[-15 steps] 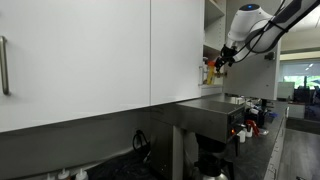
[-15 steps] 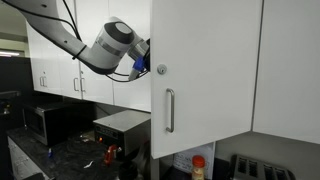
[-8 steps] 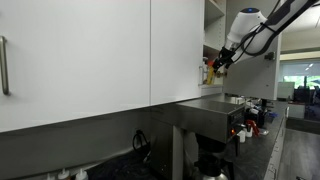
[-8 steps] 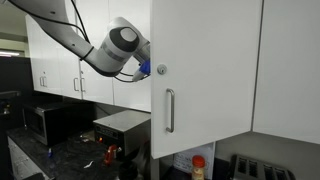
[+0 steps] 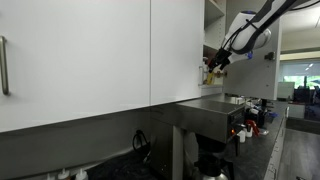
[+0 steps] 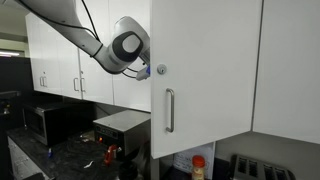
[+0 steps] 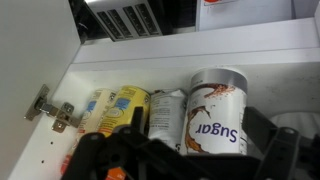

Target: Open the cabinet, retrieve the sugar, and then close the cabinet door

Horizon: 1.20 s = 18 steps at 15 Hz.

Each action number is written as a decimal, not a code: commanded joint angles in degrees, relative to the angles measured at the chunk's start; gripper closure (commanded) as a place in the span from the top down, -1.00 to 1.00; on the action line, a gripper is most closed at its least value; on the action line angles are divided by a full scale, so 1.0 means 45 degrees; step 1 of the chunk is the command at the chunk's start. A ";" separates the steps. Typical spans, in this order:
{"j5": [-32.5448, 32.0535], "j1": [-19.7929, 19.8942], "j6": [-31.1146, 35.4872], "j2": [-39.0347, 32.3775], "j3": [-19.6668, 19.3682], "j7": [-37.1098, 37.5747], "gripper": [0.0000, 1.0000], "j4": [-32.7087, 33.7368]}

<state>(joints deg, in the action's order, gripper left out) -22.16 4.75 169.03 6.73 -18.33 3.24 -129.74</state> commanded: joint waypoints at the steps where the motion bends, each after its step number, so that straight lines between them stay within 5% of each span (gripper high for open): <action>1: 0.1542 0.0426 0.0195 -0.0418 0.0586 -0.1491 1.00 0.0425; 18: 1.0689 -0.2580 -0.0158 -0.0456 -0.1798 -1.0073 1.00 0.1209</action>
<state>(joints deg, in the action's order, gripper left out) 19.43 -4.57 169.02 6.42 -24.06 -35.23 -126.85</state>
